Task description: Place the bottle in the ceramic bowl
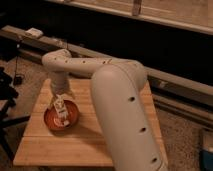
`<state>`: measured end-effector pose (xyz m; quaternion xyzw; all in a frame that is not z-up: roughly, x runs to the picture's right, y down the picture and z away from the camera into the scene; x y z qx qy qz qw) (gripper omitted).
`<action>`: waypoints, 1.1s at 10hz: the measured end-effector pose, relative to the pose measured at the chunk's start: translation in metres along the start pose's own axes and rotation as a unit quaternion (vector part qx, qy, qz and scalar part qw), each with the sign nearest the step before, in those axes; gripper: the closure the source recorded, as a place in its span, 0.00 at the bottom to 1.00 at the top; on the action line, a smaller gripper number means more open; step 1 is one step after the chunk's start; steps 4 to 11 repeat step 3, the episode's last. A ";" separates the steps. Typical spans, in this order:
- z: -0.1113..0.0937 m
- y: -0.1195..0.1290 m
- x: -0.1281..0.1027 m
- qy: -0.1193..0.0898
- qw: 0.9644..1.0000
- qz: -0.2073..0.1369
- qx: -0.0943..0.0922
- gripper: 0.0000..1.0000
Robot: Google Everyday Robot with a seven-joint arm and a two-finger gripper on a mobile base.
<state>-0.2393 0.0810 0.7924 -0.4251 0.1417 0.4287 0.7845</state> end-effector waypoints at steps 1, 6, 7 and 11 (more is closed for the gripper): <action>0.000 -0.002 0.000 0.000 1.000 0.002 0.000 0.20; 0.000 -0.001 0.000 0.000 1.000 0.000 0.000 0.20; 0.000 -0.001 0.000 0.000 1.000 0.000 0.000 0.20; 0.000 -0.001 0.000 0.000 1.000 0.000 0.000 0.20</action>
